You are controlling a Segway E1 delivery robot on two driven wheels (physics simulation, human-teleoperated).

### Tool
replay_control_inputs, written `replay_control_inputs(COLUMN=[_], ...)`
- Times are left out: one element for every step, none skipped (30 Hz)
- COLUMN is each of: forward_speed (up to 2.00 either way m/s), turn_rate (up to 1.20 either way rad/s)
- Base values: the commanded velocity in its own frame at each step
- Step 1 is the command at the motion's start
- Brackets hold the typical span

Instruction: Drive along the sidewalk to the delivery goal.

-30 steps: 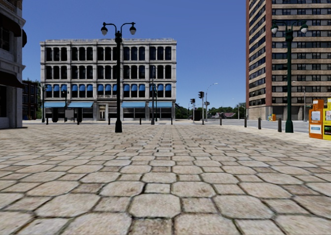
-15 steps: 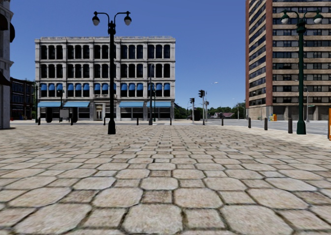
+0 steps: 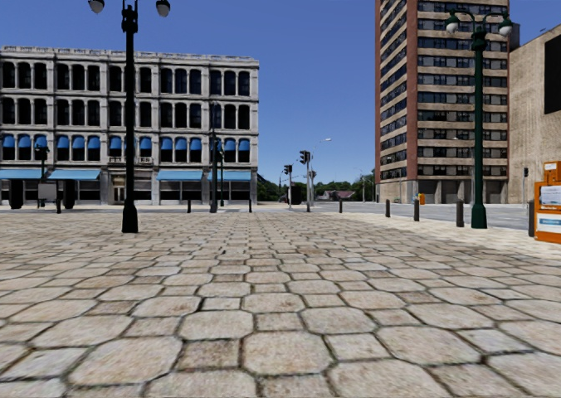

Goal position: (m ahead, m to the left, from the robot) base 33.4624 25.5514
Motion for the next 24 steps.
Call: replay_control_inputs(forward_speed=[2.00,2.00,2.00,2.00,2.00,2.00,2.00,2.00,2.00,2.00,2.00,2.00,2.00,2.00,2.00,2.00,2.00,2.00,2.00,2.00,2.00,2.00,2.00,2.00], turn_rate=[0.00,0.00,0.00,0.00,0.00,0.00,0.00,0.00,0.00,0.00,0.00,0.00,0.00,0.00,0.00,0.00,0.00,0.00,0.00,0.00,0.00,0.00,0.00,0.00])
